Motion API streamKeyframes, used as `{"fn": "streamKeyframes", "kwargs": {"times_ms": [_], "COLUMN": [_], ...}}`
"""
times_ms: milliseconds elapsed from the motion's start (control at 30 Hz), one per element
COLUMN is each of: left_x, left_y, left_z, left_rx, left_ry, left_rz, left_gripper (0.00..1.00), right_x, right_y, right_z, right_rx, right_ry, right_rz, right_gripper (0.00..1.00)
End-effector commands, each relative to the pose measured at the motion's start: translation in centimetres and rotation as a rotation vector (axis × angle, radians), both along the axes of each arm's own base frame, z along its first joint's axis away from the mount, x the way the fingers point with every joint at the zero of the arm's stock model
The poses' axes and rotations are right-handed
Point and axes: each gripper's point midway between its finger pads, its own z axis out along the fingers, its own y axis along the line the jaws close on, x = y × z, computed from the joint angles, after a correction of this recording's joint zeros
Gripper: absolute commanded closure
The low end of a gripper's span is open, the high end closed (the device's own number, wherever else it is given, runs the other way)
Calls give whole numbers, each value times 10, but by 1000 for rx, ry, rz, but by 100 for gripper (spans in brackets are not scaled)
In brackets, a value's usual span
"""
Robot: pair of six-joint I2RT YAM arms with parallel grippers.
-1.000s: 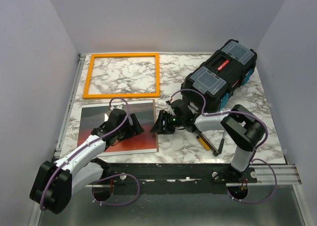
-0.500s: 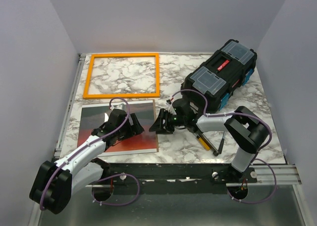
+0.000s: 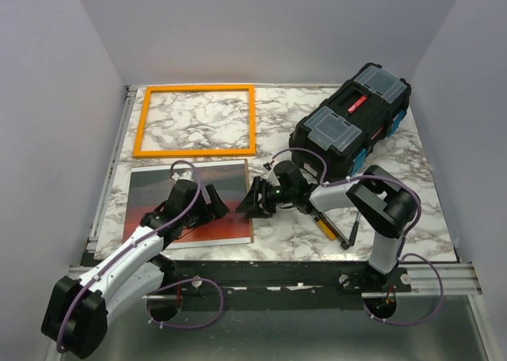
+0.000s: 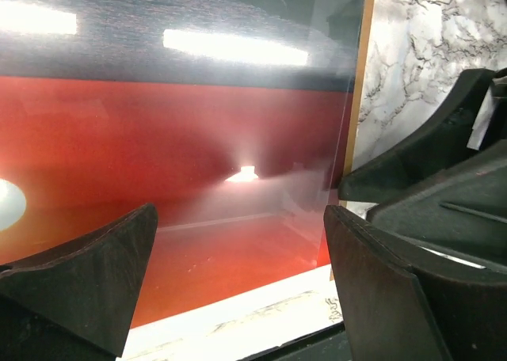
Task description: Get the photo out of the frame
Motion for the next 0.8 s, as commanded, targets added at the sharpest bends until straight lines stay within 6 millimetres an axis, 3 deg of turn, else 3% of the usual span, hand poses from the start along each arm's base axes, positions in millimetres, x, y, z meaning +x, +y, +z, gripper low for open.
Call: {"fn": "streamKeyframes", "kwargs": {"times_ms": [0,200,767], "left_x": [-8,-13,-17], "left_y": [10,11,25], "left_z": [-8,-28,-33], "left_rx": [33,39,68], "left_ry": [32,123,123], "left_rz": [44,88,157], "left_gripper": [10,11,11], "right_x": [7,5,0], "right_y": [-2,-22,-10], "right_z": [-3,-5,-16], "right_rx": [-79,-187,-224], "right_ry": [-55,-106,-89], "right_rz": [3,-12,10], "right_gripper": [40,39,44]}}
